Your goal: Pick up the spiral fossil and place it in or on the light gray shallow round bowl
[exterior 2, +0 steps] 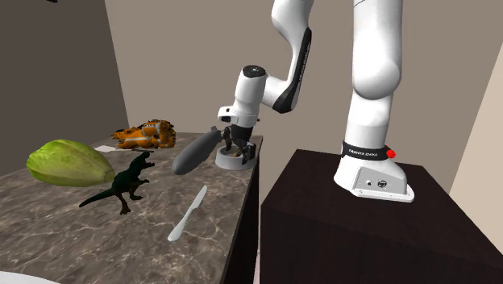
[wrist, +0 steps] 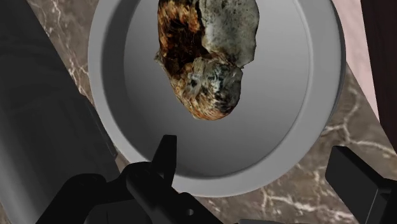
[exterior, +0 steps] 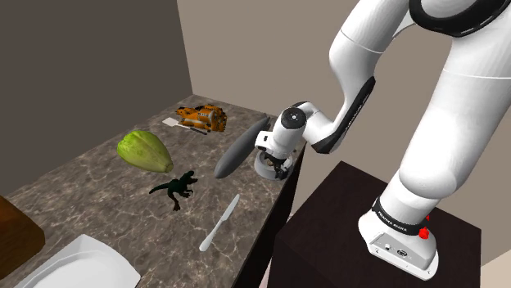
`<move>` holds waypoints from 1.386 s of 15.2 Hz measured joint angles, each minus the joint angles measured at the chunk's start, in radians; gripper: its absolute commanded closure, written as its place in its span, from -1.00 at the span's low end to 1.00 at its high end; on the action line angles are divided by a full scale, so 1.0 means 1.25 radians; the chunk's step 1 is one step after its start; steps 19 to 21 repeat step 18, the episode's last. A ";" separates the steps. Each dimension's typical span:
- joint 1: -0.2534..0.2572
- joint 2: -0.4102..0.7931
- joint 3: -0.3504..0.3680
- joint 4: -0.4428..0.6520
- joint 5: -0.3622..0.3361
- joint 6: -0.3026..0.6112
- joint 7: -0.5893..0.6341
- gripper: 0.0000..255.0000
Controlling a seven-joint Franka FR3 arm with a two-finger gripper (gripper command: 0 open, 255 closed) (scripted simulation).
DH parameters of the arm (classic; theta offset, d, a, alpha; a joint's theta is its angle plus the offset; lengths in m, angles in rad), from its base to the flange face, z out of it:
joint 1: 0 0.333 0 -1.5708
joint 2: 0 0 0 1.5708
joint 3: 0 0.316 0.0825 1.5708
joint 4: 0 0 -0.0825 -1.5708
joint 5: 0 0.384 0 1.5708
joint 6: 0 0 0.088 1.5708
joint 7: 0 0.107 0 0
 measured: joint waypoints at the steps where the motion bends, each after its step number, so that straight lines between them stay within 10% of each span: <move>1: 0.000 0.002 -0.001 0.002 -0.005 0.000 0.004 -1.00; 4: 0.000 0.005 -0.001 0.003 -0.008 0.000 0.007 -1.00; 5: 0.000 0.005 -0.001 0.003 -0.008 0.000 0.007 1.00; 21: -0.003 -0.029 0.005 -0.012 0.053 0.002 -0.051 1.00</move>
